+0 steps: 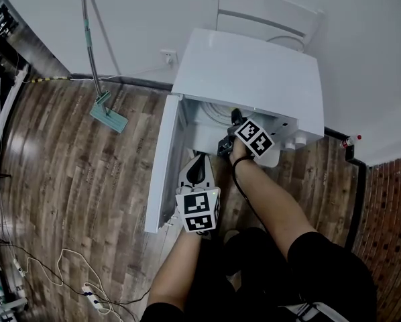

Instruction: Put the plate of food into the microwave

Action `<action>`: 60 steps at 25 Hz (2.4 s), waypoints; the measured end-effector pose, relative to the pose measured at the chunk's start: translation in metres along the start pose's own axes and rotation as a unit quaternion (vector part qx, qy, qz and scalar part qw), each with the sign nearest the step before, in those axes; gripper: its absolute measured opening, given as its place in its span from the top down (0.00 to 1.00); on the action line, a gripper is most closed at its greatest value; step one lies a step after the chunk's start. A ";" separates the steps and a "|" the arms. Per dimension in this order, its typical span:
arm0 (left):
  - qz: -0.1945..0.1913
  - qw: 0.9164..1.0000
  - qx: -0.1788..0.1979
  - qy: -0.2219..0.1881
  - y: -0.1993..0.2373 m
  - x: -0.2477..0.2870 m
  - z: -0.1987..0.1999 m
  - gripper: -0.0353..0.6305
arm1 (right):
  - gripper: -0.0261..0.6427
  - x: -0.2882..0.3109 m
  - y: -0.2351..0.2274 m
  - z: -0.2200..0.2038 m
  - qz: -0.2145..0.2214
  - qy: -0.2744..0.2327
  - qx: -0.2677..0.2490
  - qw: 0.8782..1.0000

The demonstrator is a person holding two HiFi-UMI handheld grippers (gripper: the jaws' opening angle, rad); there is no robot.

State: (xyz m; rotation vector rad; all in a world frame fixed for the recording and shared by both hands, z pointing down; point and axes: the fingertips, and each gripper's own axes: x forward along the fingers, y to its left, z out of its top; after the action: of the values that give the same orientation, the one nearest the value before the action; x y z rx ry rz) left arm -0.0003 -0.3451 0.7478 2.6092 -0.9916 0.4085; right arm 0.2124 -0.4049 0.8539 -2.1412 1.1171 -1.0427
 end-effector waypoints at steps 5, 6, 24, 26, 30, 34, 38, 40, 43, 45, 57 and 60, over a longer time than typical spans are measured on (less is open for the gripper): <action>-0.005 1.000 -0.009 0.018 -0.001 0.001 -0.006 0.95 | 0.49 0.002 0.002 0.007 -0.029 0.007 -0.145 0.989; -0.006 1.000 -0.010 0.023 -0.002 0.001 -0.008 0.95 | 0.47 0.002 0.002 0.004 -0.039 0.019 -0.178 0.983; -0.019 0.996 -0.035 0.078 -0.010 -0.010 -0.024 0.95 | 0.32 -0.015 -0.009 -0.029 -0.085 0.171 -0.318 0.929; -0.018 0.996 -0.039 0.081 -0.010 -0.012 -0.016 0.95 | 0.36 -0.030 0.003 -0.029 -0.058 0.161 -0.323 0.931; -0.018 0.996 -0.041 0.079 -0.017 -0.018 0.013 0.95 | 0.94 -0.071 0.023 -0.023 -0.032 0.130 -0.322 0.937; -0.022 0.996 -0.034 0.078 -0.028 -0.025 0.049 0.95 | 0.94 -0.117 0.062 -0.007 0.024 0.123 -0.307 0.943; -0.036 0.996 -0.029 0.077 -0.046 -0.043 0.091 0.95 | 0.94 -0.180 0.116 0.027 0.072 0.109 -0.324 0.937; -0.042 0.995 -0.041 0.077 -0.052 -0.054 0.110 0.95 | 0.94 -0.207 0.140 0.045 0.089 0.109 -0.330 0.933; -0.044 0.994 -0.051 0.088 -0.061 -0.072 0.134 0.95 | 0.94 -0.246 0.169 0.073 0.096 0.098 -0.348 0.927; -0.046 0.993 -0.055 0.097 -0.069 -0.082 0.155 0.95 | 0.94 -0.269 0.188 0.091 0.097 0.088 -0.357 0.925; -0.064 0.997 0.043 0.022 -0.123 -0.128 0.345 0.95 | 0.94 -0.349 0.338 0.245 0.131 -0.045 -0.355 0.925; -0.057 0.996 0.063 0.009 -0.127 -0.133 0.374 0.95 | 0.94 -0.357 0.362 0.267 0.138 -0.069 -0.352 0.923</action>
State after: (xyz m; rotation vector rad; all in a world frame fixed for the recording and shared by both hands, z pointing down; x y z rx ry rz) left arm 0.0465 -0.3231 0.3345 2.7524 -0.8320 0.4790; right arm 0.1338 -0.2757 0.2996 -2.4115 1.8586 -0.3692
